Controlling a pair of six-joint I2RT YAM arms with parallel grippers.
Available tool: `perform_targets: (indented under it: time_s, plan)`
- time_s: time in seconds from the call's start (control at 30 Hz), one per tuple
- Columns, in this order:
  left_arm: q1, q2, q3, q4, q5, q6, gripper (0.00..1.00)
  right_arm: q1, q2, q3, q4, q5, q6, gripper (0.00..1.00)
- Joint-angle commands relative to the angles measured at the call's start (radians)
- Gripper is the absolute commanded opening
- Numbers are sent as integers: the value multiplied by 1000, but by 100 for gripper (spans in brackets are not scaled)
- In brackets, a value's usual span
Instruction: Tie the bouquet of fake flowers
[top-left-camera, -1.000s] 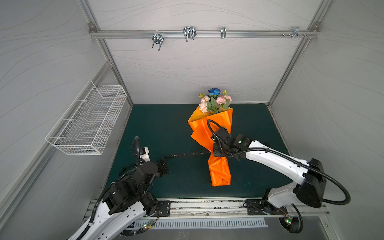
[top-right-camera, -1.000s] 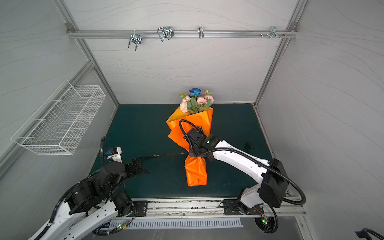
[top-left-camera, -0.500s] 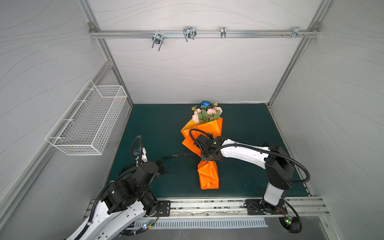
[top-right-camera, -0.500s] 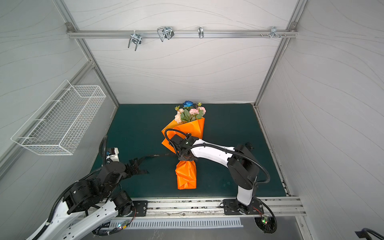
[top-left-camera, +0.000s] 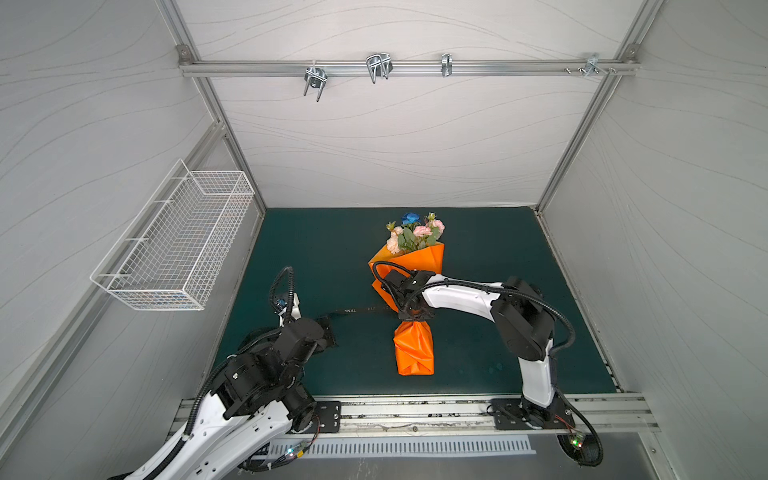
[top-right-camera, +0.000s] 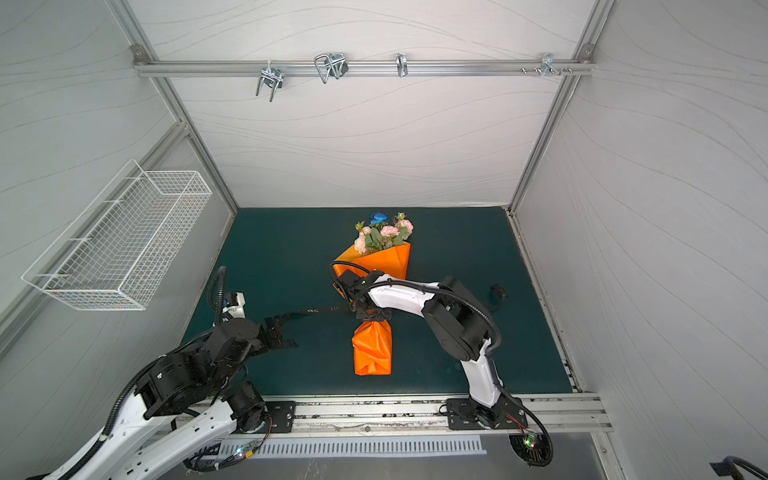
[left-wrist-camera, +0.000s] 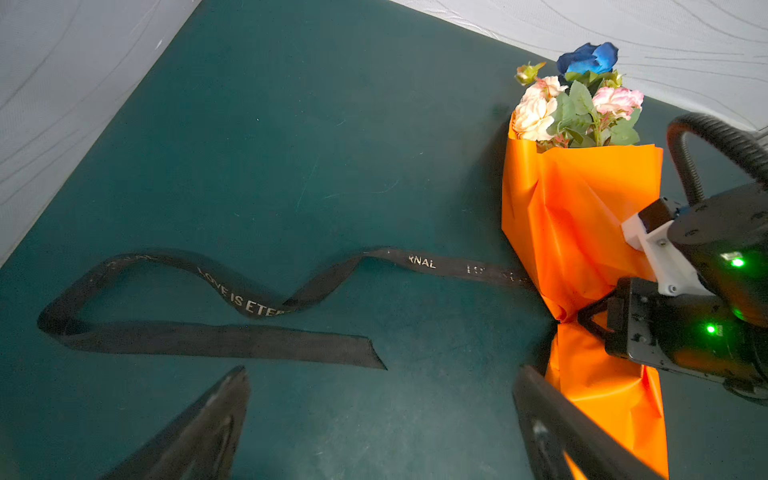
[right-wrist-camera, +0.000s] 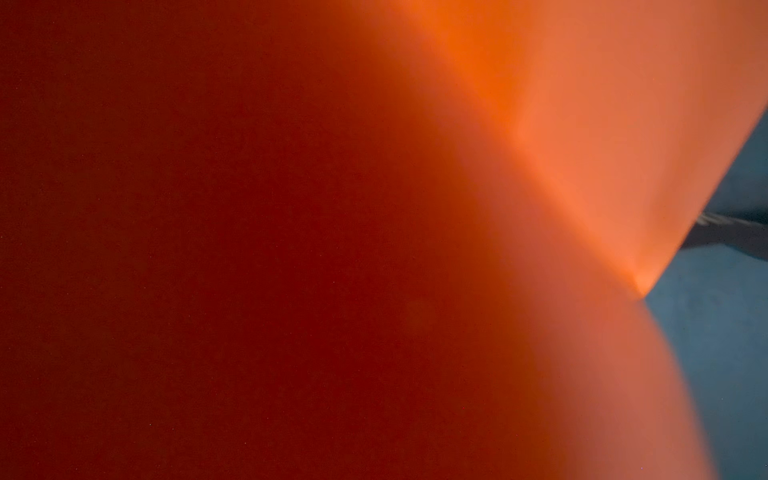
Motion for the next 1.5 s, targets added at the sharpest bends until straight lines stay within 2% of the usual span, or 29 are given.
perform_targets:
  time_s: [0.0,0.27,0.67,0.73,0.8,0.9,1.27,1.33,1.47]
  plan:
    - [5,17,3,29,-5,-3,99,-10,42,34,-13,32,1,0]
    - [4,16,1,34,0,-11,99,-23,-9,64,-58,103,-27,0]
    - [6,48,-4,54,17,-12,99,-56,40,65,-36,65,-42,0]
    - [7,55,-4,61,21,-13,99,-55,43,51,-35,57,-41,15]
    - [9,65,-4,65,26,-14,99,-56,27,36,-30,55,-44,36]
    - [12,82,-3,69,36,-12,99,-55,-10,29,-25,60,-65,50]
    - [72,205,-20,63,210,-3,97,-56,-147,31,-20,52,-124,84]
    - [97,220,-32,50,247,-18,96,-57,-170,22,-18,50,-133,88]
    - [132,245,-71,65,313,-59,89,-60,-227,3,-16,55,-150,95]
